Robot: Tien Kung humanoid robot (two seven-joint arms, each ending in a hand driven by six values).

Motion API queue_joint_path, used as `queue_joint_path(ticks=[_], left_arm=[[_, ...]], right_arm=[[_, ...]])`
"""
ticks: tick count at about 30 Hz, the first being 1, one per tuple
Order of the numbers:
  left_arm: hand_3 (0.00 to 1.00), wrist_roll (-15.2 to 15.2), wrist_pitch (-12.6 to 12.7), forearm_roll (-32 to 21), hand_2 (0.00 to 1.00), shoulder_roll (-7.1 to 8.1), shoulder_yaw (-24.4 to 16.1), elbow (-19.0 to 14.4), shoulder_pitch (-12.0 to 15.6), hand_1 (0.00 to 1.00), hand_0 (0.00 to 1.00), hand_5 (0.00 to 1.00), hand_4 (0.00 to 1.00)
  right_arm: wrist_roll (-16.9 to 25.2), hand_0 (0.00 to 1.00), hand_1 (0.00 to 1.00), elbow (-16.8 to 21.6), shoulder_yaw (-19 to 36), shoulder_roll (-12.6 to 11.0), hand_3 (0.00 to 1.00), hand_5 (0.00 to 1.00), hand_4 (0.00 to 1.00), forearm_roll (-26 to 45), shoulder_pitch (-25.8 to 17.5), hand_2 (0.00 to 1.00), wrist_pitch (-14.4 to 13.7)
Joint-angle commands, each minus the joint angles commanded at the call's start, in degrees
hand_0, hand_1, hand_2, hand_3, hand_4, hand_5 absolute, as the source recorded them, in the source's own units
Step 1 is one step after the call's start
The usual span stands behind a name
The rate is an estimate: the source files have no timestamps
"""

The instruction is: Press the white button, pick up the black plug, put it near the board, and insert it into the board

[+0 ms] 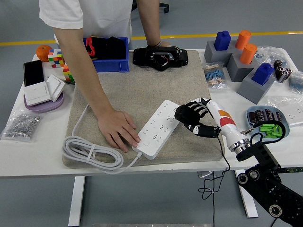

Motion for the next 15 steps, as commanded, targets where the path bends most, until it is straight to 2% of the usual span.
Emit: queue_joint_path(ticks=[8,15], left_arm=[[0.636,0.10,-0.18,0.06,0.610,0.14,0.22,0.00,0.09,0.636,0.689,0.183,0.548],[0.636,0.08,-0.34,0.32,0.610,0.21,0.36,0.00,0.11,0.636,0.689,0.184,0.549]], right_arm=[[1.98,0.388,0.293,-5.19,-5.55,1.80,0.427,0.002,0.734,2.80,5.19,0.319,-0.93],[3.01,0.387,0.292,-9.31,-6.94,3.69,0.426,0.002,0.734,3.08,7.66,0.318,-1.39]])
